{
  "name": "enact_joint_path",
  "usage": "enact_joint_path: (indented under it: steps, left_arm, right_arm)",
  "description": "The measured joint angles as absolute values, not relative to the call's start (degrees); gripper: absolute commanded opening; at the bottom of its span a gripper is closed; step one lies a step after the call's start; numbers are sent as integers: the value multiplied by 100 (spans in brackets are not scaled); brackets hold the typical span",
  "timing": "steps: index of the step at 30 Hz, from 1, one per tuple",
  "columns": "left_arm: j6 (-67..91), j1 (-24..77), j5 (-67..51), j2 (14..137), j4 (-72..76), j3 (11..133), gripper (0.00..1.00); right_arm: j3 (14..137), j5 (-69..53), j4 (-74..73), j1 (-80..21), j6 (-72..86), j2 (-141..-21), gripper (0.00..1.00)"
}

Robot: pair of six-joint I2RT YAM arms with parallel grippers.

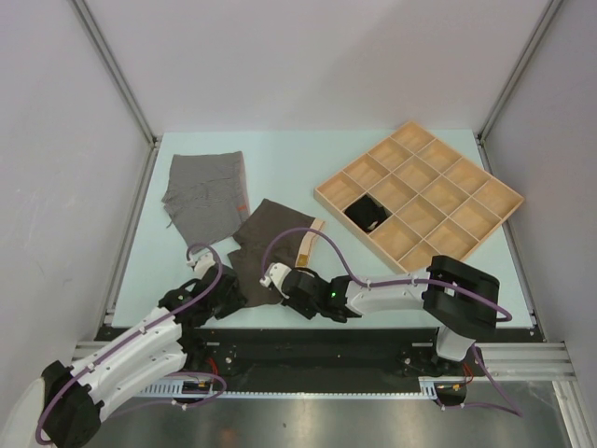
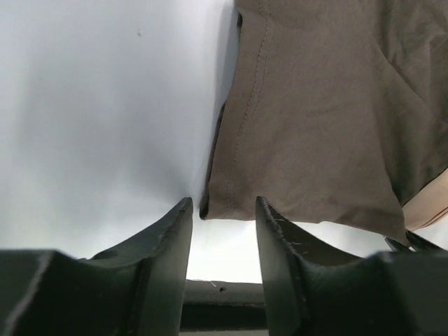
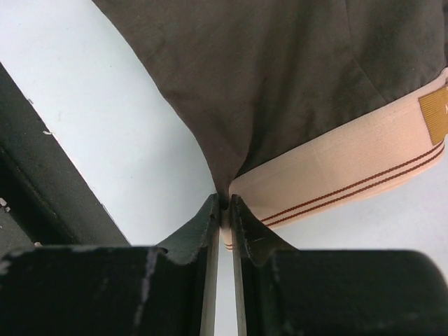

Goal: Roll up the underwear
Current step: Fold the underwear at the center of the board.

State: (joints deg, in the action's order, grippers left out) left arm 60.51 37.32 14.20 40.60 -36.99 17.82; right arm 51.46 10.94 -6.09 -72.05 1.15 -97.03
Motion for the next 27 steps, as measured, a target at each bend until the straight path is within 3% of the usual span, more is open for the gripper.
enact_joint_path:
  steps: [7,10,13,19,27]
  left_arm:
    - [6034,3732,1444,4125,-3752,1778,28]
    - [5994,3732,1468,4154,-3741,1778,19]
    - [5942,3732,1487,4200,-3730,1778,1]
    - [5887,3732,1509,4233,-3695,1778,0]
    - [5979,3732,1802,3553,-4038,2150,0]
  right_arm:
    - [5146,1094,-576,-7216,165,-9703,15]
    - [5146,1090,-563,-7234,178,-9703,15]
    - [5146,1066,-556,-7247,193,-9703,15]
    - [5146,976,-554,-7264,207,-9684,1]
    - [5356,545,-923,-7286,257,-9452,0]
